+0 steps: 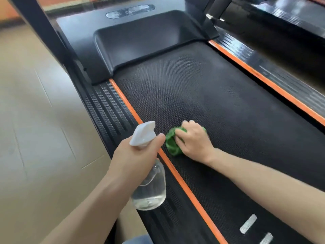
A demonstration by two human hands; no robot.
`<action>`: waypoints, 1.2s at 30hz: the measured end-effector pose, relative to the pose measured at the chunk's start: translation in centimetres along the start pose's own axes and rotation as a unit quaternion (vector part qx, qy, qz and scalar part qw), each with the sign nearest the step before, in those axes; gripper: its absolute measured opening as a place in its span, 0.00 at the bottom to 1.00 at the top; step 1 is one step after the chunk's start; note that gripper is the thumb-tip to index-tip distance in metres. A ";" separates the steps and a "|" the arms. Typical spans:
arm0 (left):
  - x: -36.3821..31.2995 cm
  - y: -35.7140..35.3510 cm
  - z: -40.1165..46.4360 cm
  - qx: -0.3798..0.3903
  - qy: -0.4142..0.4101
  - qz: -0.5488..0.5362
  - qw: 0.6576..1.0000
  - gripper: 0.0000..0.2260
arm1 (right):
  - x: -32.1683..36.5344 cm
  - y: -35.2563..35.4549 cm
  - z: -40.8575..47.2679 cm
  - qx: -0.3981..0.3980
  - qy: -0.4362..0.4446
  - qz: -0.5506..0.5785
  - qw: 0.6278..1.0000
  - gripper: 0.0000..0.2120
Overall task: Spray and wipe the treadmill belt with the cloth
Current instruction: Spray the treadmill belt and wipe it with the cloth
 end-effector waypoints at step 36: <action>-0.7 0.9 0.3 0.000 0.015 -0.017 1.000 0.21 | 5.0 1.2 -3.2 0.061 0.012 0.049 0.997 0.08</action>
Point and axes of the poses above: each hand's wrist, its own z-axis towards the middle knuckle, its own y-axis out of the back of the hand, x = y × z, the point moved 9 cm from there along z, towards the middle knuckle, and after that the axes turned 9 degrees about y, right-handed, at the moved point
